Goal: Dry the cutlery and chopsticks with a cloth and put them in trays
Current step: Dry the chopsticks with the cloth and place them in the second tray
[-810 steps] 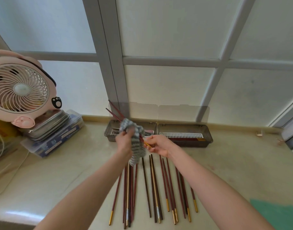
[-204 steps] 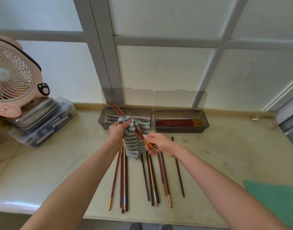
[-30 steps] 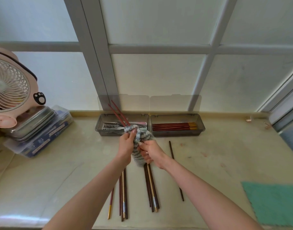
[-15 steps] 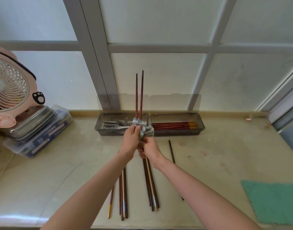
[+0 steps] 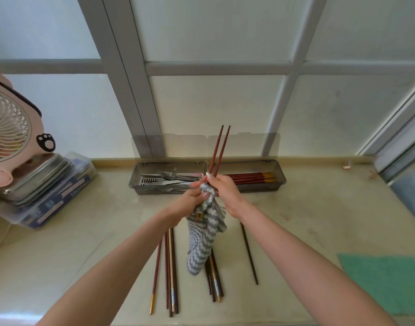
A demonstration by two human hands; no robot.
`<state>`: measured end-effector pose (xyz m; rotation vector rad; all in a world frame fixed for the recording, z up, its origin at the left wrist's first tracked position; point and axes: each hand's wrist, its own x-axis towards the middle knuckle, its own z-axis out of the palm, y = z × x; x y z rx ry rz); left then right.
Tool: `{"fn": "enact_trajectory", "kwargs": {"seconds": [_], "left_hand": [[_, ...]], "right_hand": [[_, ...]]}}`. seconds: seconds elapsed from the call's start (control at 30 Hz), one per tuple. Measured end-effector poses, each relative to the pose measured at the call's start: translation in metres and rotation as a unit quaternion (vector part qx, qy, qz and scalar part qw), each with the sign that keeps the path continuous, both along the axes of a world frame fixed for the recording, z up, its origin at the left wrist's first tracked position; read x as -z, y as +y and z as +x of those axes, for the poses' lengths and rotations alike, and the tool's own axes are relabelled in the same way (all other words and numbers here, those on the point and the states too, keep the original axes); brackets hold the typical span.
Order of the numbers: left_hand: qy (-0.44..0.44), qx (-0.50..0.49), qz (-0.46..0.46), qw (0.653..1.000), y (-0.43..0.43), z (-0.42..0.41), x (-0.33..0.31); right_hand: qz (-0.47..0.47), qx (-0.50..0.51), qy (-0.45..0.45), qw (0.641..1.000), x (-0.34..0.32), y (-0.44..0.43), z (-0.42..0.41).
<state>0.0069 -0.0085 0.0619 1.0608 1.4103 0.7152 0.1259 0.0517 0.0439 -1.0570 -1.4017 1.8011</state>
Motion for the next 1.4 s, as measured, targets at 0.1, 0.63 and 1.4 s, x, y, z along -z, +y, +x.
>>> {"fn": "enact_trajectory", "kwargs": {"seconds": [0.1,0.63,1.4], "left_hand": [[0.044,0.011,-0.005,0.999,-0.003,0.012,0.006],[-0.084,-0.188,-0.011,0.979,0.008,-0.009,0.002],[-0.228,-0.408,0.049,0.882,-0.011,-0.062,0.011]], "right_hand": [[-0.039,0.021,0.044,0.998,0.006,0.003,0.004],[0.184,0.146,-0.337,0.912,0.044,0.111,0.079],[0.315,-0.135,-0.452,0.823,0.107,0.008,0.013]]}}
